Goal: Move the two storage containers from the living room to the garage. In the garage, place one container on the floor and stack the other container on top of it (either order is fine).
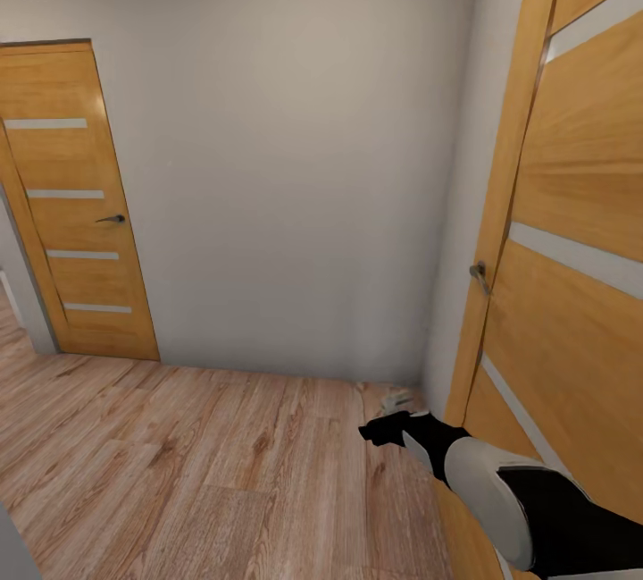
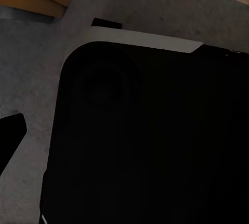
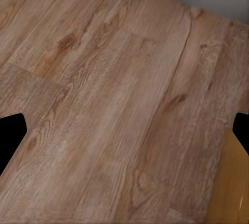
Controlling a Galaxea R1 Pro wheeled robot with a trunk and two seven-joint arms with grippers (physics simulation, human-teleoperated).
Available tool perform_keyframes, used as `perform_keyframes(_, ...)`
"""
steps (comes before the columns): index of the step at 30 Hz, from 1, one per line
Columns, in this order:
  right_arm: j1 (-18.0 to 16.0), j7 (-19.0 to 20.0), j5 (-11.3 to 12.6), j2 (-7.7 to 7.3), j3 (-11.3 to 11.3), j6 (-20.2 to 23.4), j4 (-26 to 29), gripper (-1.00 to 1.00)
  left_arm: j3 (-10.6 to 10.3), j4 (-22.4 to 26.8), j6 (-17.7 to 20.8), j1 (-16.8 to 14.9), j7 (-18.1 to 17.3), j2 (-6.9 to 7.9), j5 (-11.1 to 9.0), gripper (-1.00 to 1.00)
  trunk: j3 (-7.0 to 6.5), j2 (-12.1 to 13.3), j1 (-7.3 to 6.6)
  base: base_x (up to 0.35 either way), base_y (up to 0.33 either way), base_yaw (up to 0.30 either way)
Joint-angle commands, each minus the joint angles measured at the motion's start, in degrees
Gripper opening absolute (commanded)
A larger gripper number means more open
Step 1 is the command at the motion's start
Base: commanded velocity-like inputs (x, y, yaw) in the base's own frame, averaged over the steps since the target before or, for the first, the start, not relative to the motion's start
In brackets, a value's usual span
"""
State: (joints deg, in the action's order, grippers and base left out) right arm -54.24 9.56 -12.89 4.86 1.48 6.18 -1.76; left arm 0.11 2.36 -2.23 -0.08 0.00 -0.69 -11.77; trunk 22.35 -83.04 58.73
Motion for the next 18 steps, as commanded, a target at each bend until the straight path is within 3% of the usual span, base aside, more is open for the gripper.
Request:
perform_keyframes(1,0.3,0.1,-0.4,-0.01,0.2,0.0,-0.1,1.00,0.0,0.0,-0.1,0.0,0.0,-0.01,-0.4,1.00,0.06,0.0,0.00,0.000,0.000,0.000)
perform_keyframes(14,1.0,-0.3,-0.3,-0.42,0.2,0.4,-0.2,1.00,0.0,0.0,-0.1,0.0,0.0,-0.01,-0.4,1.00,0.06,0.0,0.00,0.000,0.000,0.000)
perform_keyframes(18,4.5,-0.6,-0.3,-1.46,0.2,0.5,-0.2,1.00,0.0,0.0,-0.1,0.0,0.0,-0.01,-0.4,1.00,0.06,0.0,0.00,0.000,0.000,0.000)
